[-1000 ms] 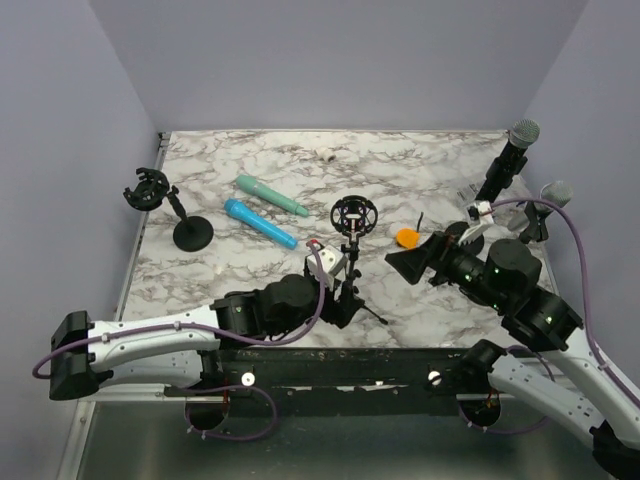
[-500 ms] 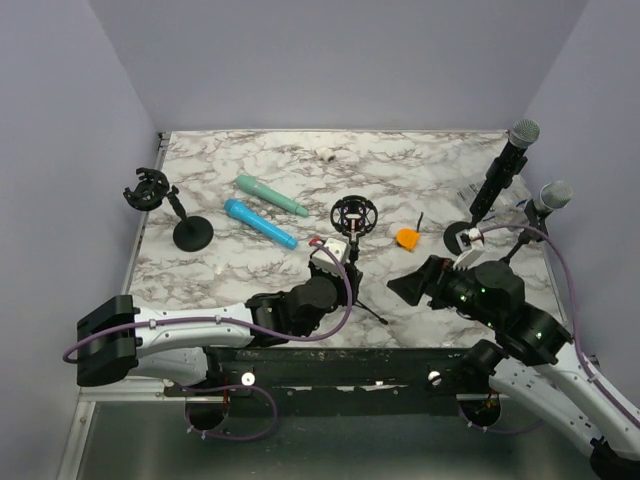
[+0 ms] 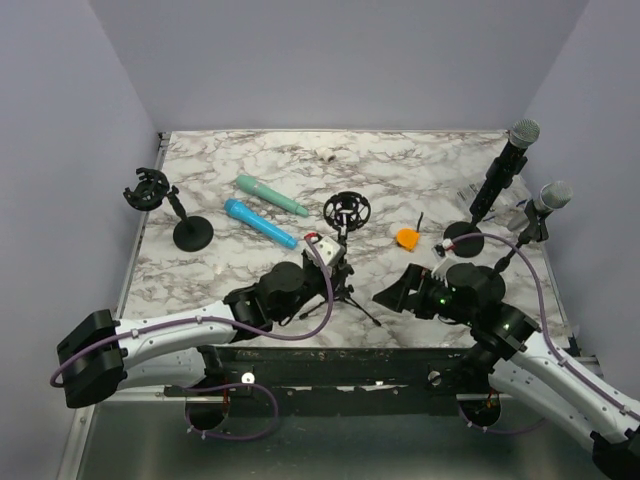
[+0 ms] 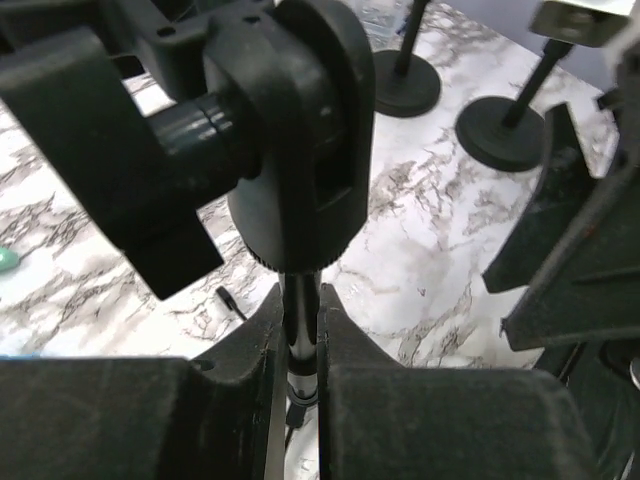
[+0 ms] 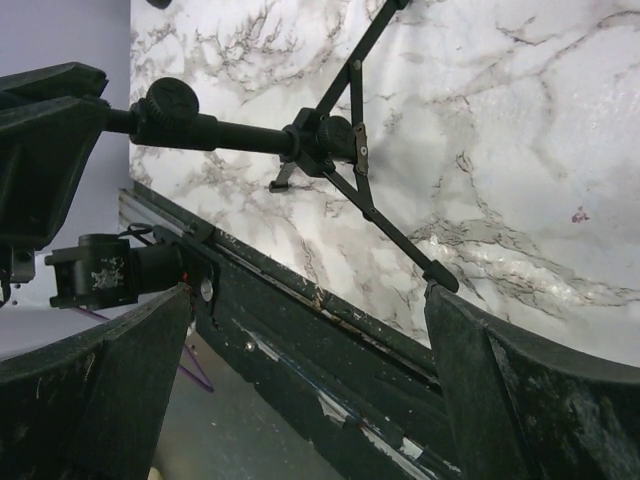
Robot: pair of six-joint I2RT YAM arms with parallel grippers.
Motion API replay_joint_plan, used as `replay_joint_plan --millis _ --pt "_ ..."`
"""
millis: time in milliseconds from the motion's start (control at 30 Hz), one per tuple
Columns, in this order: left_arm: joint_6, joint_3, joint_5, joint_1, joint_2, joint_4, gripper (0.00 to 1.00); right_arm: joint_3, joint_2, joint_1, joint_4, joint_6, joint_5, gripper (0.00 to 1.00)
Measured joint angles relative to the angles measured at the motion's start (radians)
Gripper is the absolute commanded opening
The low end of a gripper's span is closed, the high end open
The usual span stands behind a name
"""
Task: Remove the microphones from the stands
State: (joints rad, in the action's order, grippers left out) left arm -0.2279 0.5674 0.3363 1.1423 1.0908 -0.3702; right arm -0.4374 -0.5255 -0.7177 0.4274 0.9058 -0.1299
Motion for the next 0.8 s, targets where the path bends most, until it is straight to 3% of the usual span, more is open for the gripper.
replay_joint_plan --millis 367,600,667,800 --pt "0.231 0.027 -0.444 -0.141 -0.046 0.122 0.0 0.105 -0.156 0.0 -0.253 0.065 -0.139 1.0" --pt "0.267 0.046 -0.563 -0.182 -0.029 0.142 0.0 0.108 -0.304 0.014 -0.464 0.07 -0.258 1.0" --pt "0.269 0.047 -0.566 -0.183 -0.029 0.146 0.09 0.109 -0.358 0.038 -0.536 0.082 -0.31 1.0" --pt "0.252 0.048 -0.565 -0.193 -0.033 0.166 0.48 0.109 -0.445 0.072 -0.659 0.097 -0.401 0.99"
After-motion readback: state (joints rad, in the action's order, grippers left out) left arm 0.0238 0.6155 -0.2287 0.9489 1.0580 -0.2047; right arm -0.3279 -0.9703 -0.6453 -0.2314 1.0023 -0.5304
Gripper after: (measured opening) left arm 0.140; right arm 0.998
